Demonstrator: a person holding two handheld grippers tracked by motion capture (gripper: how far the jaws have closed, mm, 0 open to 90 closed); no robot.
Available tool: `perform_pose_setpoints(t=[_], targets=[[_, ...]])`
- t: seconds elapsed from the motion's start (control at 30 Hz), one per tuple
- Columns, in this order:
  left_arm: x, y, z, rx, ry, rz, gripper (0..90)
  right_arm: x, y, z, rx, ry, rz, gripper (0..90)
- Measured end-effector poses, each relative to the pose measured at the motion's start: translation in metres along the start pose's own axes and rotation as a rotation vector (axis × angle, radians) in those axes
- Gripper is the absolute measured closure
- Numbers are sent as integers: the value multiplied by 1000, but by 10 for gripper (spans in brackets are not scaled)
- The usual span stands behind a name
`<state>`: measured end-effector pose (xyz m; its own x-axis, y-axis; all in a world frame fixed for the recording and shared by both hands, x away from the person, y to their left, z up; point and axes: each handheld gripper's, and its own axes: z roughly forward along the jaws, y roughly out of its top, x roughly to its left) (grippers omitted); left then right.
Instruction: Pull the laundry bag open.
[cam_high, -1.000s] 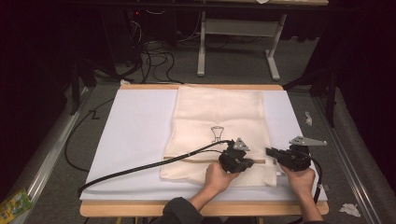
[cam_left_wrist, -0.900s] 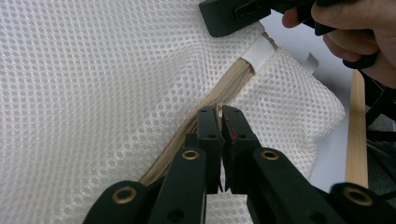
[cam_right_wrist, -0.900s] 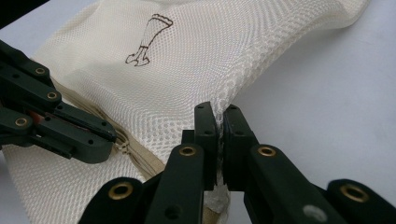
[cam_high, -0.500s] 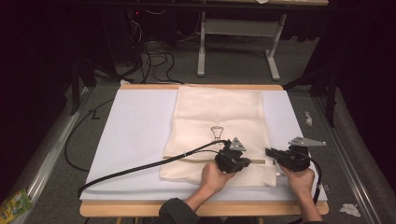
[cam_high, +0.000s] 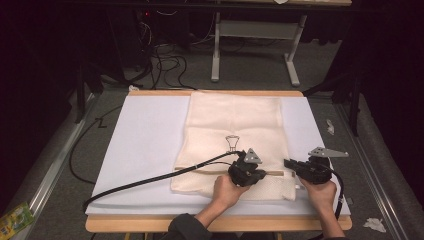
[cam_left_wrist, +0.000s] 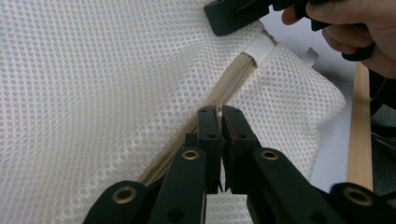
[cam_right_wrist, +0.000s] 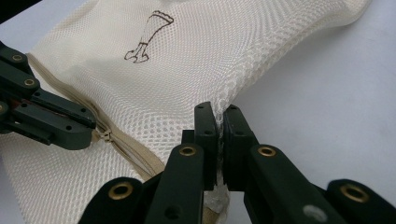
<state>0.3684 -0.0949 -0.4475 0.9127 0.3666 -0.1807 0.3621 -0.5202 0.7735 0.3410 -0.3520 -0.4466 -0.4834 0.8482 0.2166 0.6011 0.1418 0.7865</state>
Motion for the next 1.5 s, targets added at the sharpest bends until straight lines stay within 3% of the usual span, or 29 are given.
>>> perform_pose_setpoints(t=[1.33,1.5], targets=[[9,-9,-19,-24,5,-24,868,2,0,0,-3,-7,-11,875],[11,-8,-25,-32,21,-21,868,2,1,0,-2,-9,-9,876]])
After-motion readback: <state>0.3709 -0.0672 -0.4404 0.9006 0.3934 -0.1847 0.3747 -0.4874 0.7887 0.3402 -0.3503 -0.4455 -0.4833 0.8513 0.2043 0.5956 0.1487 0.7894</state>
